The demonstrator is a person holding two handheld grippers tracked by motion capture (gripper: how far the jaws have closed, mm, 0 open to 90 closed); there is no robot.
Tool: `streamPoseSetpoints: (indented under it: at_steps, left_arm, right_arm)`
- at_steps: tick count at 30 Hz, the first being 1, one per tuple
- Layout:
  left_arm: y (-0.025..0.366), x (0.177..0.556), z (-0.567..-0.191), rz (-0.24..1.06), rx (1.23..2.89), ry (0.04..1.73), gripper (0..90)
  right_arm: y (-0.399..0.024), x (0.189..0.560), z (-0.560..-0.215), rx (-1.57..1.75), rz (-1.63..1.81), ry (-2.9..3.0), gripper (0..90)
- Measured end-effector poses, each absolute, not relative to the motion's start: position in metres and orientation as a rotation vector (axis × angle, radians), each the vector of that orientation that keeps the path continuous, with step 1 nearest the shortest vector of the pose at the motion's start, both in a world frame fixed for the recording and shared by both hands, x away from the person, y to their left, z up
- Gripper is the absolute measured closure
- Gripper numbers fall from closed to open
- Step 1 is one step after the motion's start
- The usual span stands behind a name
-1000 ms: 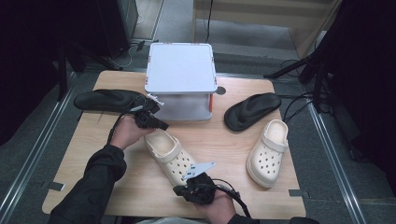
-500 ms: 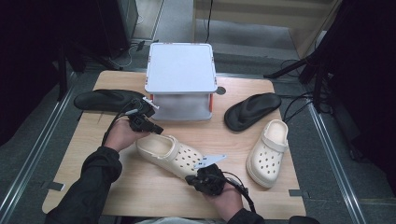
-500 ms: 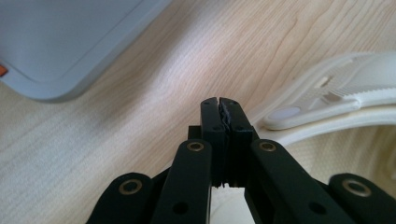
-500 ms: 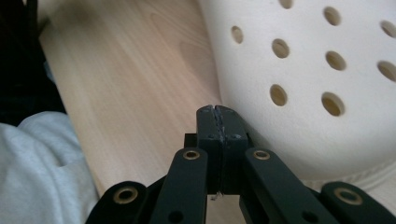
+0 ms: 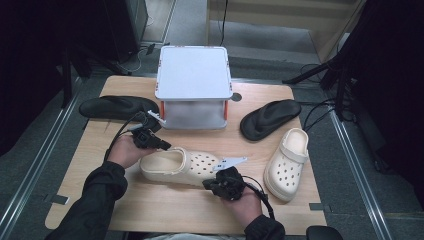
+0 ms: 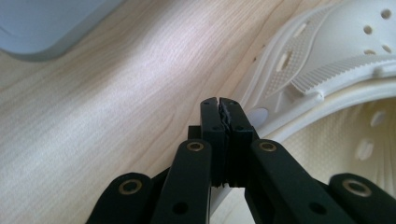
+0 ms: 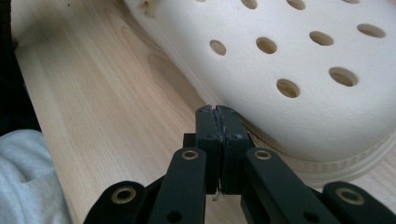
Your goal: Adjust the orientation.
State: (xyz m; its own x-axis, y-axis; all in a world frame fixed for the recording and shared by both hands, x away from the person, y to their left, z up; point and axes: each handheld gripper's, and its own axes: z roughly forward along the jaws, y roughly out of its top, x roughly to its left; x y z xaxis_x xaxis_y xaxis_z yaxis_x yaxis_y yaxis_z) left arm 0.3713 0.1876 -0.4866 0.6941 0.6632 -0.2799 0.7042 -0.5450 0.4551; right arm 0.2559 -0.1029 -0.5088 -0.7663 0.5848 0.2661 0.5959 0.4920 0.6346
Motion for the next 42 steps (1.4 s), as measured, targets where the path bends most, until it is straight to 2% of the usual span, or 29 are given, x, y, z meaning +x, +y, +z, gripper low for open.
streamPoseSetpoints:
  at_steps: [42]
  left_arm:
    - [0.196, 0.286, -0.489, -0.092, 2.299, 1.158, 89.6]
  right_arm:
    - [-0.087, 0.302, -0.504, -1.025, -1.14, -2.716, 89.2]
